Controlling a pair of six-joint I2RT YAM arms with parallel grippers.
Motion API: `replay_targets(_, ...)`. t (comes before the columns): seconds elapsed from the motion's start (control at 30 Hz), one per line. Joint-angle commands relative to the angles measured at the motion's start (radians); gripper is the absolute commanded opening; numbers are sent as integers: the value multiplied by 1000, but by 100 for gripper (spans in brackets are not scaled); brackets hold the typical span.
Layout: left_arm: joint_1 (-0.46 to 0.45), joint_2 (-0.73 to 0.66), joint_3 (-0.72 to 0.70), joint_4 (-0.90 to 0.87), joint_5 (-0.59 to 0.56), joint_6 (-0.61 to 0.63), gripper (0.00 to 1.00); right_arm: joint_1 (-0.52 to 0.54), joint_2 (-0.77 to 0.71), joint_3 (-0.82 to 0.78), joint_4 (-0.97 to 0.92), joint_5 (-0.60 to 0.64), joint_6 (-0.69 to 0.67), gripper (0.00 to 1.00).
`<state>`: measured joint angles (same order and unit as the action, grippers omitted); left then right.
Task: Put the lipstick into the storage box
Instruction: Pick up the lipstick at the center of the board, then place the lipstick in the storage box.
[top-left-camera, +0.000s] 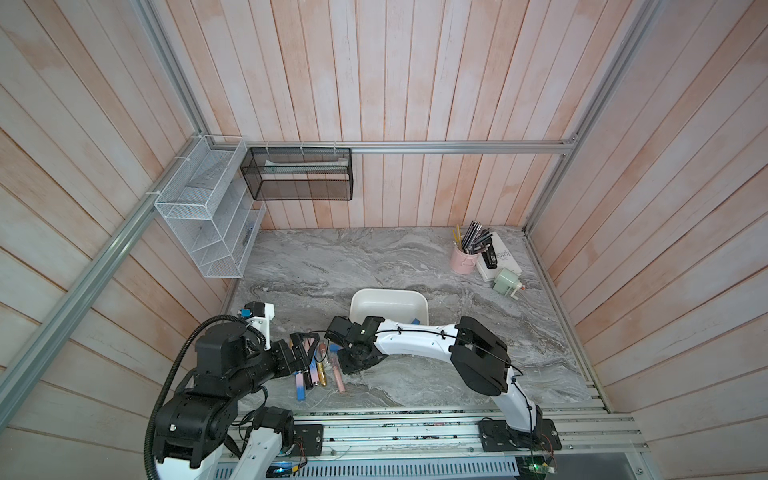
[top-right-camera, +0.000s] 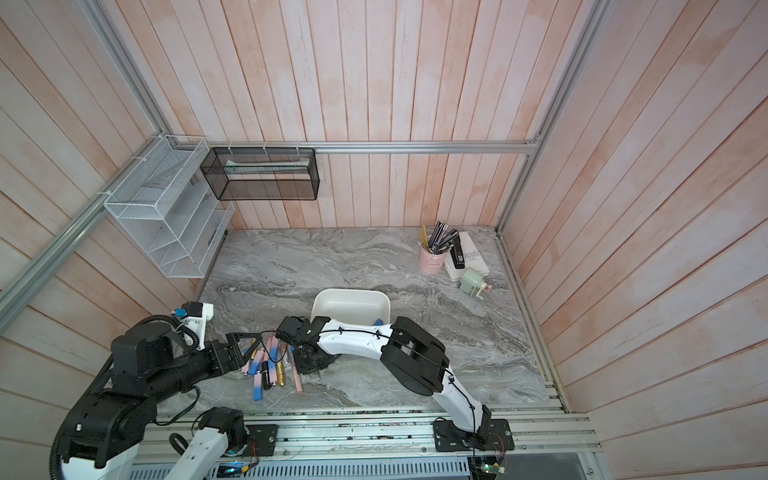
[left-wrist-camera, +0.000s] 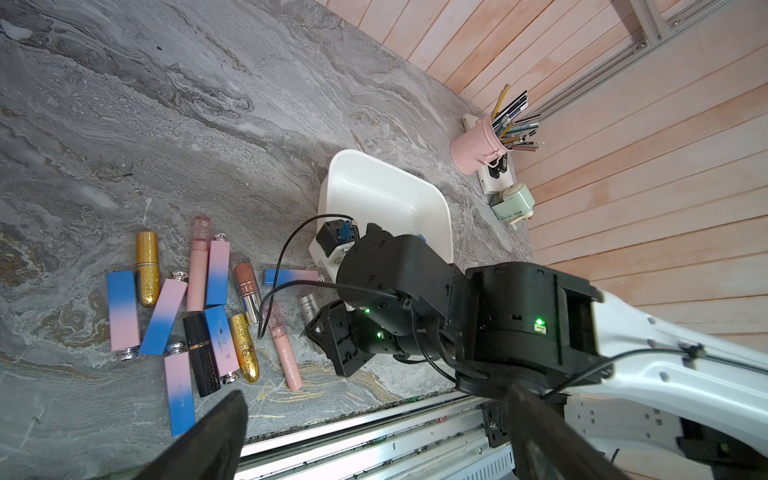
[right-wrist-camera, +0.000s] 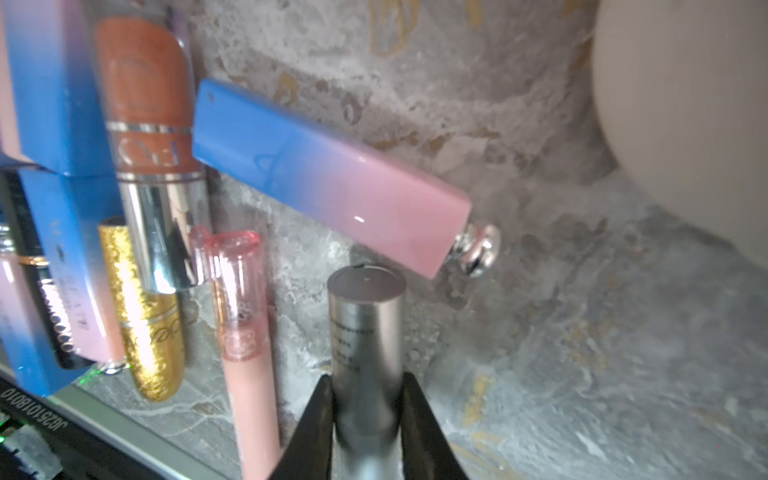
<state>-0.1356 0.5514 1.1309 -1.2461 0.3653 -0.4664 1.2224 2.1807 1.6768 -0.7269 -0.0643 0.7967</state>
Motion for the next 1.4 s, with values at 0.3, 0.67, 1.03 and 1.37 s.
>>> replay_targets(0.3, 5, -4, -2, -2, -15, 14, 98, 18, -33, 112, -158, 52, -2, 20)
replay_targets(0.67, 5, 1, 21, -20, -63, 14, 98, -52, -194, 150, -254, 133, -23, 19)
replay_targets(1.03, 5, 11, -103, 126, 177, -68, 97, -350, -388, -134, -137, 114, -148, 20)
replay_targets(1.37, 4, 56, -204, 118, 213, -101, 97, -511, -331, -261, 3, 26, -259, 20)
